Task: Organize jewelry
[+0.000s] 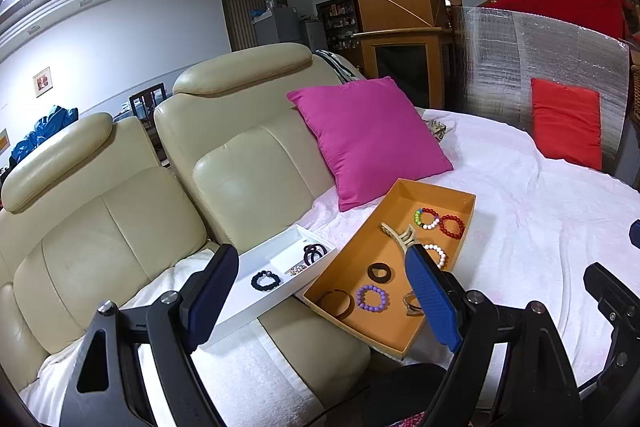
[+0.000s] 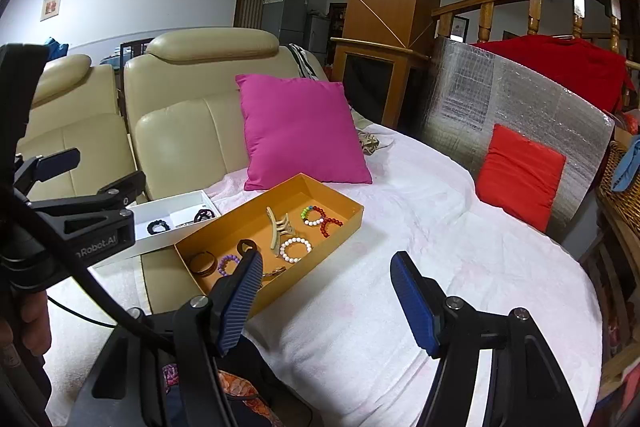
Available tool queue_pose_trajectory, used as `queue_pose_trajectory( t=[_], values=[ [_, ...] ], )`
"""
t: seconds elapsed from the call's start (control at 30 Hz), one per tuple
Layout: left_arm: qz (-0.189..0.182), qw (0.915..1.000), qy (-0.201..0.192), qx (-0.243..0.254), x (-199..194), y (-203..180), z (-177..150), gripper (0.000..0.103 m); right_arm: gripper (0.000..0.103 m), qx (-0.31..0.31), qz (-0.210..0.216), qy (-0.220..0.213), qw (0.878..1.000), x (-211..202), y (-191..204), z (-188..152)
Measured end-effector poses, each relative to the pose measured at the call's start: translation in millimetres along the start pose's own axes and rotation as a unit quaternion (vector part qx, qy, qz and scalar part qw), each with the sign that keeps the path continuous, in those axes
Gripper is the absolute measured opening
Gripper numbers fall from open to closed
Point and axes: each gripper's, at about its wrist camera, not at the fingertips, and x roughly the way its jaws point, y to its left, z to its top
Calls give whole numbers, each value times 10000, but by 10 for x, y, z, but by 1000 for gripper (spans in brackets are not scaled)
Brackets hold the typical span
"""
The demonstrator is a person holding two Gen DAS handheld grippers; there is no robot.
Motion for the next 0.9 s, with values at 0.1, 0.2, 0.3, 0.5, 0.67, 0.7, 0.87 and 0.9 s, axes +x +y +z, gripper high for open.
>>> queue_pose_trajectory(
  t=[0.1,0.2,0.3,0.5,0.67,0.7,0.87,0.9],
  values=[
    [12,10000,-13,-1,-10,3,-7,86,70,9,14,14,10000,6,4,-1],
    [22,10000,-7,-1,-6,11,-9,86,70,9,11,46,10000,29,7,-2],
    [35,10000,4,-9,3,16,-11,86,70,43,9,71,10000,53,2,-4],
    [76,10000,31,-24,31,41,-17,86,70,79,-4,102,9999,96,1,1],
    [89,9999,67,-41,68,61,-17,86,70,70,-8,117,9999,125,12,4],
    [84,9999,73,-47,74,67,-17,86,70,70,-7,127,9999,136,15,5],
    [108,9999,82,-73,88,82,-13,86,70,76,2,160,9998,190,24,13],
    [117,9999,86,-77,92,85,-12,86,70,73,1,160,9998,196,28,17]
  ],
)
